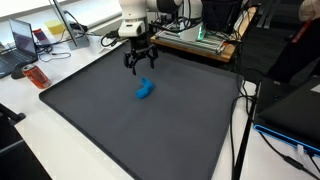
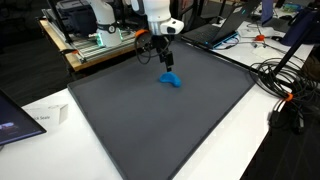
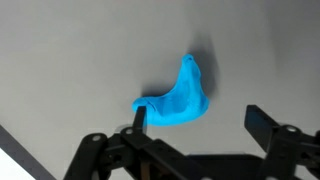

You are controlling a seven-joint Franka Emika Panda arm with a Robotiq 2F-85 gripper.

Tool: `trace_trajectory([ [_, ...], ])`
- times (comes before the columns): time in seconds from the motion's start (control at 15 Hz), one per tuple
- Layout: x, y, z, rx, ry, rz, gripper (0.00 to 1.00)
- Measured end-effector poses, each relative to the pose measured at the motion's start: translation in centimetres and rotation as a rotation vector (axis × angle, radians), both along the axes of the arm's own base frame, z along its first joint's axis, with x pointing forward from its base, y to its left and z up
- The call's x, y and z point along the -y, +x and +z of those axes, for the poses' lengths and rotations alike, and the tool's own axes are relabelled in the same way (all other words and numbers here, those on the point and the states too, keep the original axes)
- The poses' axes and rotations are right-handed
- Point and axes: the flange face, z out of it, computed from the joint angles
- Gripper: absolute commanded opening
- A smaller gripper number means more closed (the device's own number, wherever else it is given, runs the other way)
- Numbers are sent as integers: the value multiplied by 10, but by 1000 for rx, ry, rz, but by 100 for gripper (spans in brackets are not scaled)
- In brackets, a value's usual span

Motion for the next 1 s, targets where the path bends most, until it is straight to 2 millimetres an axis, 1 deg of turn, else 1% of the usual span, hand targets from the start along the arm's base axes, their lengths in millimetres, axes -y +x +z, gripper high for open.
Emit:
trace_trajectory([
  [0.27,6,-29,5,89,38,-131,100],
  [0.4,4,-44,6,127,67,-199,100],
  [0.53,-2,-57,8,151,102,-258,100],
  [0.8,-17,-70,19,186,184,-367,100],
  [1.0,-19,-81,25,205,238,-451,100],
])
